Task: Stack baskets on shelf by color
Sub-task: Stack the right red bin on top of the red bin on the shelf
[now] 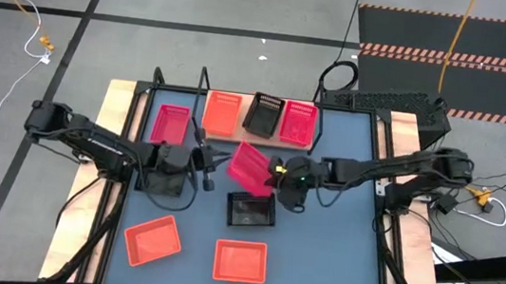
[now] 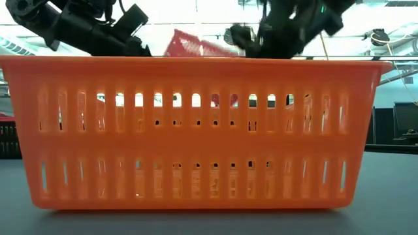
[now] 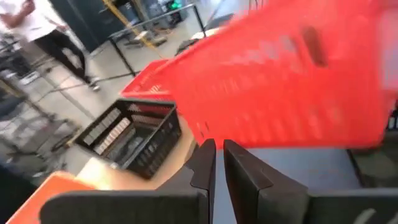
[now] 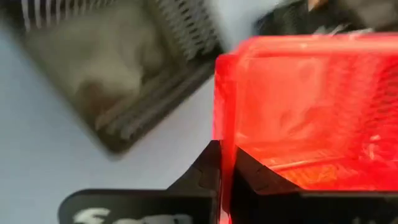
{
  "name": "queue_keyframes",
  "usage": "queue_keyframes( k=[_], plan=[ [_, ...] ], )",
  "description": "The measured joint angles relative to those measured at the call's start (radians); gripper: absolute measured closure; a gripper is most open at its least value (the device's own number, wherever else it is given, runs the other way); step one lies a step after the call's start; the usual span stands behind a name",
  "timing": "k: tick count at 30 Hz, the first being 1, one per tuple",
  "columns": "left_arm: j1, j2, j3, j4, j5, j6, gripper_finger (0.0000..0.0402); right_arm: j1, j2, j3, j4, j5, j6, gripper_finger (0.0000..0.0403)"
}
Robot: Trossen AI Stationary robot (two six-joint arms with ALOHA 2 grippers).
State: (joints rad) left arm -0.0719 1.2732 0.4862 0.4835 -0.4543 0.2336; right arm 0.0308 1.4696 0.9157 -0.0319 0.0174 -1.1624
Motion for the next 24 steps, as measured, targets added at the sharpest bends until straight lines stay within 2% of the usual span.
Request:
queue_keyframes(
  k=[2,4,6,7,8,11,13,18,24],
  plan=[
    [-0.019,-0.002,0.000,-0.001,-0.045,-0.007,0.0364,0.002,-0.036,0.035,-0.018,-0.012,0.061,0.0401],
    [-0.038,-0.003,0.000,0.010,-0.119,-0.007,0.0364,-0.005,-0.055,0.084,-0.035,0.032,0.160,0.0401],
    [-0.053,-0.003,0.000,0.032,-0.193,-0.007,0.0364,-0.026,-0.064,0.155,-0.077,0.122,0.297,0.0401],
    [-0.064,-0.002,0.000,0.042,-0.185,-0.006,0.0364,-0.046,-0.063,0.208,-0.075,0.226,0.372,0.0402],
    [-0.073,0.002,0.000,0.043,-0.188,0.003,0.0364,-0.070,-0.061,0.265,-0.105,0.279,0.452,0.0402],
    [-0.075,0.001,0.000,0.092,-0.200,0.038,0.0364,-0.134,-0.023,0.424,-0.325,0.367,0.632,0.0402],
    [-0.077,-0.001,0.000,0.121,-0.206,0.064,0.0364,-0.180,0.018,0.507,-0.462,0.370,0.703,0.0402],
    [-0.077,0.000,0.000,0.126,-0.209,0.072,0.0364,-0.250,0.106,0.627,-0.659,0.339,0.848,0.0402],
    [-0.077,0.000,0.000,0.104,-0.209,0.049,0.0364,-0.311,0.213,0.629,-0.847,0.344,1.011,0.0403]
  ],
)
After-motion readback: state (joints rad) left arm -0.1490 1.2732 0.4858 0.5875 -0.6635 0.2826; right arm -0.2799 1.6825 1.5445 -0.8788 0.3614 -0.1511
